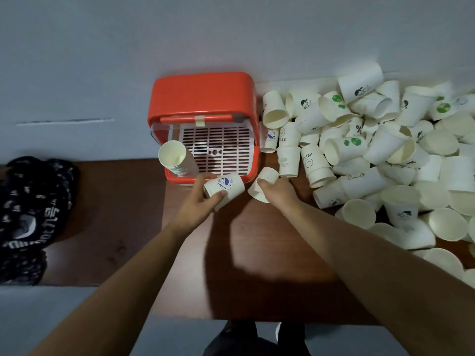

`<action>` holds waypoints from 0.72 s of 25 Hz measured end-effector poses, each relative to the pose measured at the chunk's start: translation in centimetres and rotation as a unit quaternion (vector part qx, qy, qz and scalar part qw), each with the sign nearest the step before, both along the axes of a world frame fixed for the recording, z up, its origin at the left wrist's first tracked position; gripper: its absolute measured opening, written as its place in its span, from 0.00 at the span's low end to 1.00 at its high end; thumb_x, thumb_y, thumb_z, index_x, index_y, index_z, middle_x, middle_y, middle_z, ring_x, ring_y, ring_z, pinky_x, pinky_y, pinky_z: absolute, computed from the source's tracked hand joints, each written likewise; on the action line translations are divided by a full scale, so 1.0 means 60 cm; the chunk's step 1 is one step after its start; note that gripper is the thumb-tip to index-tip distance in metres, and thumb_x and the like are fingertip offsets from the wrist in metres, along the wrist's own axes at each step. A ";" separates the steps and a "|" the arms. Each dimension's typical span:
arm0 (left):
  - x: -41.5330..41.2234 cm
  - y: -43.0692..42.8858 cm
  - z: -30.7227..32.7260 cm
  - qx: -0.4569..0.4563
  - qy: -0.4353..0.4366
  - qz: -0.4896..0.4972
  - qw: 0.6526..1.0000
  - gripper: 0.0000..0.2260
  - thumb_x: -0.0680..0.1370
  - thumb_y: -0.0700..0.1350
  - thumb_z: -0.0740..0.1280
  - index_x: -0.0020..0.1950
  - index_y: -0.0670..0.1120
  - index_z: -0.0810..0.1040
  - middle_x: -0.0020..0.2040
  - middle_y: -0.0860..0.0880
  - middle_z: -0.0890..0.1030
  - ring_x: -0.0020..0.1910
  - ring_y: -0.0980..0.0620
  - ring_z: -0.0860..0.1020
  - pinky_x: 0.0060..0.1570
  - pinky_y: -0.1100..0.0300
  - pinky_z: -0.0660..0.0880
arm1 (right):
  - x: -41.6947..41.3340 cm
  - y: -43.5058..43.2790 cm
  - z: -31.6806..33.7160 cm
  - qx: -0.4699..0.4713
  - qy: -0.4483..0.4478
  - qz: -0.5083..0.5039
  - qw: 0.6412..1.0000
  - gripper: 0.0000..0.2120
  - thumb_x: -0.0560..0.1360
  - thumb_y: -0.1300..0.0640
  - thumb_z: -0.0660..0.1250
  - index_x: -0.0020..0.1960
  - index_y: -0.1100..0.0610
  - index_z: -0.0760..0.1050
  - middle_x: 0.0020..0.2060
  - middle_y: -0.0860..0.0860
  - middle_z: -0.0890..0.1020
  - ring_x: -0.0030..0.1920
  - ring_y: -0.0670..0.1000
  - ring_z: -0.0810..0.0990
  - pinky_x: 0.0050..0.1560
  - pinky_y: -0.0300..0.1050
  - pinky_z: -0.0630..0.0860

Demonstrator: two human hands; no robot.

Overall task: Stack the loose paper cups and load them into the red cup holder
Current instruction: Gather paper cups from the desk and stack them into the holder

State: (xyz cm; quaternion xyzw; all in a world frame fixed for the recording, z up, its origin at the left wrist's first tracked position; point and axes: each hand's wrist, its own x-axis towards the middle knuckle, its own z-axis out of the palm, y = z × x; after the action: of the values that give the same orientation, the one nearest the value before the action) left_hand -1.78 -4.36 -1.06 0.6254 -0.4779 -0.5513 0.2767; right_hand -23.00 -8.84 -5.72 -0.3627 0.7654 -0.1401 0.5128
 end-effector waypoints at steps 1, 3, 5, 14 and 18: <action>0.014 0.004 -0.005 0.005 -0.003 0.002 1.000 0.16 0.77 0.47 0.70 0.61 0.53 0.69 0.58 0.46 0.78 0.54 0.46 0.80 0.51 0.43 0.80 | 0.011 -0.002 -0.006 0.013 0.006 0.003 1.000 0.32 0.76 0.47 0.68 0.72 0.64 0.62 0.64 0.57 0.76 0.60 0.57 0.77 0.48 0.42 0.69; 0.038 0.011 -0.011 0.009 -0.016 -0.001 1.000 0.19 0.72 0.52 0.68 0.62 0.54 0.69 0.61 0.44 0.77 0.59 0.41 0.78 0.56 0.41 0.78 | 0.022 -0.005 -0.020 0.025 0.018 0.004 1.000 0.33 0.75 0.48 0.69 0.72 0.64 0.61 0.65 0.58 0.75 0.61 0.57 0.77 0.50 0.43 0.69; 0.055 0.014 -0.014 0.016 -0.013 -0.004 1.000 0.23 0.69 0.53 0.66 0.63 0.53 0.69 0.62 0.44 0.76 0.61 0.40 0.76 0.59 0.43 0.76 | 0.021 -0.004 -0.025 0.026 0.019 -0.013 0.999 0.34 0.73 0.49 0.71 0.72 0.64 0.62 0.64 0.58 0.76 0.60 0.57 0.78 0.53 0.45 0.73; 0.082 0.008 0.054 -0.047 -0.053 -0.068 0.995 0.26 0.71 0.58 0.73 0.65 0.55 0.68 0.62 0.51 0.78 0.60 0.51 0.78 0.60 0.45 0.77 | -0.029 0.017 0.089 -0.145 0.105 0.046 0.983 0.35 0.67 0.49 0.74 0.65 0.62 0.62 0.59 0.58 0.74 0.58 0.58 0.76 0.51 0.49 0.74; 0.112 -0.009 0.112 -0.111 -0.066 -0.036 0.991 0.24 0.72 0.56 0.75 0.64 0.55 0.71 0.62 0.51 0.78 0.59 0.51 0.79 0.58 0.48 0.79 | -0.006 0.006 0.169 -0.234 0.068 0.085 0.966 0.29 0.68 0.50 0.72 0.64 0.58 0.65 0.56 0.52 0.74 0.52 0.52 0.75 0.44 0.45 0.73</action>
State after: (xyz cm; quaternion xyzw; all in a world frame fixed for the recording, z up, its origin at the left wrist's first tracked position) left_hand 4.92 -4.87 5.68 0.6081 -0.5758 -0.4620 0.2920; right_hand -23.36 -8.46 4.40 -0.5456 0.7106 -0.2462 0.3700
